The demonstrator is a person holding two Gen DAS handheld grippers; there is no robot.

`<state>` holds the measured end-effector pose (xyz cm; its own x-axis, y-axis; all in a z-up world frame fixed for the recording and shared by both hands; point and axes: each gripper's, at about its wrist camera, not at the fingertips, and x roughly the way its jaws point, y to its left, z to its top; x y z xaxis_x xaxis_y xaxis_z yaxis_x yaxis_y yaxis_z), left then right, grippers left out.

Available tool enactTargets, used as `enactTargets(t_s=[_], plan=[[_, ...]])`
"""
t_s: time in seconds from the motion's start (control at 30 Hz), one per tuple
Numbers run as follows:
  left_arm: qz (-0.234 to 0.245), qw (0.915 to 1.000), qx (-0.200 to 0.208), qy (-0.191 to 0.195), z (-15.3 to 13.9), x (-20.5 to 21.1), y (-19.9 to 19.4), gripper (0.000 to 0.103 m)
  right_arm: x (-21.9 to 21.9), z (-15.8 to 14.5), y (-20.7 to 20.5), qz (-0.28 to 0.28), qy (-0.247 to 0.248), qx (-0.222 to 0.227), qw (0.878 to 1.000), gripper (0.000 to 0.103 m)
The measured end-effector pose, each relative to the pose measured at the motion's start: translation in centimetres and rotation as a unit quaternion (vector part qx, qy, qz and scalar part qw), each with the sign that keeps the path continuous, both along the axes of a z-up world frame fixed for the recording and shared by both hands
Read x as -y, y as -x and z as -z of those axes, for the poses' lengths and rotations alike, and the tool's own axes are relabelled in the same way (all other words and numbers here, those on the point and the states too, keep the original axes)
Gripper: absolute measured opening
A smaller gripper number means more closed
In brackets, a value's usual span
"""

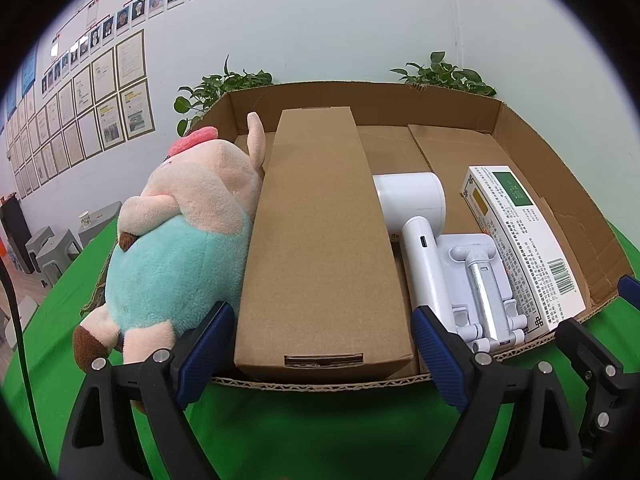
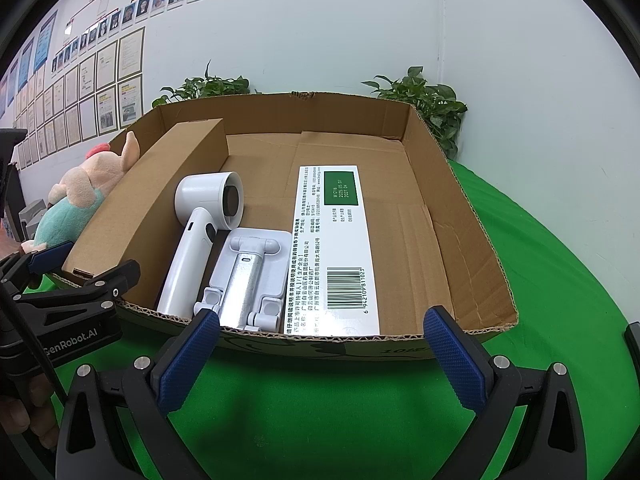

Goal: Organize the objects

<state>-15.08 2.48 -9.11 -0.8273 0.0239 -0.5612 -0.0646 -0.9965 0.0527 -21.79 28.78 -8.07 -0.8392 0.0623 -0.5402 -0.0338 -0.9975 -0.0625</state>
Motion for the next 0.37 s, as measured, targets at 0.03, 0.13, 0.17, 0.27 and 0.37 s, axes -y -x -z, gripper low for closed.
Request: enactTargets(t_s=[0.03, 0.13, 0.17, 0.27, 0.37], plan=[[0.000, 1.0000, 0.000, -0.001, -0.01, -0.01, 0.01, 0.090, 0.01, 0.00, 0.00, 0.000, 0.000, 0.000, 1.000, 0.103], [0.001, 1.0000, 0.001, -0.003, 0.01, -0.05, 0.06, 0.090, -0.02, 0.03, -0.02, 0.000, 0.000, 0.000, 1.000, 0.103], [0.000, 1.0000, 0.001, -0.003, 0.03, -0.08, 0.03, 0.090, 0.01, 0.00, -0.01, 0.000, 0.000, 0.000, 1.000, 0.103], [-0.002, 1.0000, 0.000, 0.001, 0.03, -0.25, -0.04, 0.090, 0.01, 0.00, -0.02, 0.000, 0.000, 0.000, 1.000, 0.103], [-0.002, 1.0000, 0.001, 0.000, 0.05, -0.24, -0.01, 0.090, 0.02, 0.01, -0.01, 0.000, 0.000, 0.000, 1.000, 0.103]])
